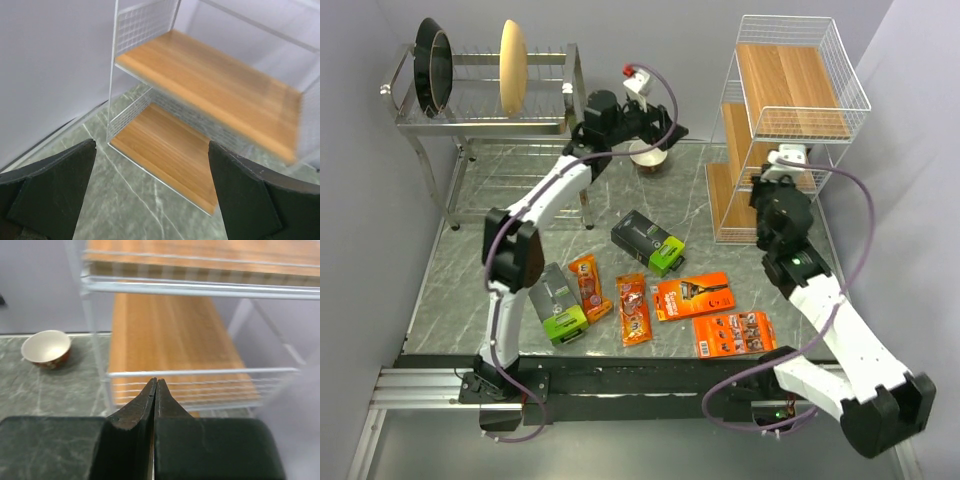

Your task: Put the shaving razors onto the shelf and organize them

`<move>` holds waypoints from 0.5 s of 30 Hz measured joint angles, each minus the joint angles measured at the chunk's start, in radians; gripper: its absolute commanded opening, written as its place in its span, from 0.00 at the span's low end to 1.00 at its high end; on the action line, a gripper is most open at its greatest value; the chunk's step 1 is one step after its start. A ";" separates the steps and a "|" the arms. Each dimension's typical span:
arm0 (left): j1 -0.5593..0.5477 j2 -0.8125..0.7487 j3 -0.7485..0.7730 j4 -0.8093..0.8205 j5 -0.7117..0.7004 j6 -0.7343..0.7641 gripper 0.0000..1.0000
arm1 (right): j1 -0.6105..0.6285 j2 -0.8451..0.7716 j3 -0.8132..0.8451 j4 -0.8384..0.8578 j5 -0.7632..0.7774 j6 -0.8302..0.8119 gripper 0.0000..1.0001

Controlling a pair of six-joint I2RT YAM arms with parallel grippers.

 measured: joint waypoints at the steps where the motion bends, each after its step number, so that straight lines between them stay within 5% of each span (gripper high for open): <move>1: -0.001 0.034 0.014 0.018 0.005 -0.002 0.99 | -0.010 -0.026 -0.002 -0.018 -0.002 -0.001 0.00; 5: -0.009 0.188 0.111 0.080 0.022 -0.003 0.99 | -0.029 -0.145 -0.009 -0.087 -0.031 -0.026 0.00; 6: -0.012 0.215 0.124 0.091 0.026 -0.004 0.99 | -0.031 -0.173 -0.014 -0.101 -0.034 -0.031 0.06; 9: -0.026 0.282 0.161 0.137 0.023 -0.016 0.99 | -0.041 -0.241 -0.018 -0.171 -0.069 -0.022 0.48; 15: -0.047 0.319 0.160 0.205 -0.020 -0.052 0.99 | -0.045 -0.210 -0.006 -0.204 -0.186 0.013 0.68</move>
